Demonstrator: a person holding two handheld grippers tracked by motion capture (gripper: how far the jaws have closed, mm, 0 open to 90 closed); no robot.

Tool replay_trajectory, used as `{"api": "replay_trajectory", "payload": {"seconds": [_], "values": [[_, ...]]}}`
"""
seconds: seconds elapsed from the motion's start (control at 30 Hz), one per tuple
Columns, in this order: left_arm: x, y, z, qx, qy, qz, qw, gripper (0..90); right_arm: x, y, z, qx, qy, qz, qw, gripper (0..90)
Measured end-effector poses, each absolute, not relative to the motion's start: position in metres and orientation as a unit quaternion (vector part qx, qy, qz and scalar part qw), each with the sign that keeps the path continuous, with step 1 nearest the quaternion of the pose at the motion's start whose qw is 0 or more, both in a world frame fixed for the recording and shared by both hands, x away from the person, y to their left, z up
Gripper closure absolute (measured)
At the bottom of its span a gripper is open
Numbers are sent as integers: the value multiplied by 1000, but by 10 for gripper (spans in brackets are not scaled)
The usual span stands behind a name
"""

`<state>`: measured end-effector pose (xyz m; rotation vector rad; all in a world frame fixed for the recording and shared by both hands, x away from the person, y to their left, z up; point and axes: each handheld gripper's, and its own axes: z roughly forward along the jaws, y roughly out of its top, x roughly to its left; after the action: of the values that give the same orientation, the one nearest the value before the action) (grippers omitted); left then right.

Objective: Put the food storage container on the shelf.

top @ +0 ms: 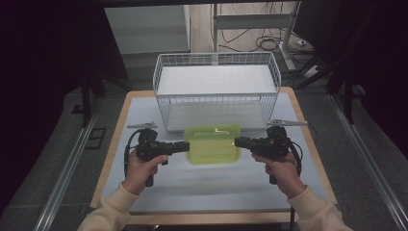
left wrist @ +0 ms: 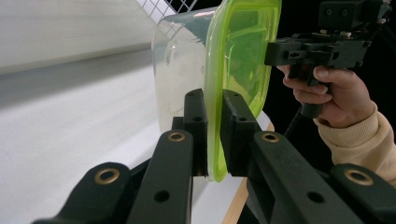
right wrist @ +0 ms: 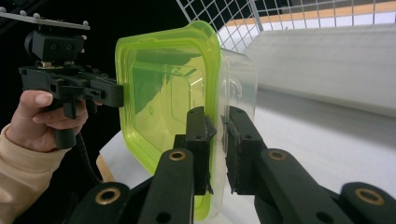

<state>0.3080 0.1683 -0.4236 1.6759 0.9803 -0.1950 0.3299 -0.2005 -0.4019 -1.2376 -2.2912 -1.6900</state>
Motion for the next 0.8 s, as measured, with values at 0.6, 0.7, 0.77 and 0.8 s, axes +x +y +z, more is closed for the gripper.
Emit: {"api": "replay_trajectory", "payload": {"seconds": [0.6, 0.7, 0.77, 0.8], "values": [[327, 166, -406, 714, 417, -74, 558, 821, 344, -201, -386, -401, -735, -547, 6, 808], [331, 166, -403, 711, 420, -76, 558, 821, 348, -200, -383, -402, -733, -549, 4, 807], [333, 166, -401, 713, 418, -74, 559, 821, 350, -200, -382, -402, -732, -551, 2, 807], [333, 166, -401, 713, 418, -74, 559, 821, 350, -200, -382, -402, -732, -551, 2, 807]]}}
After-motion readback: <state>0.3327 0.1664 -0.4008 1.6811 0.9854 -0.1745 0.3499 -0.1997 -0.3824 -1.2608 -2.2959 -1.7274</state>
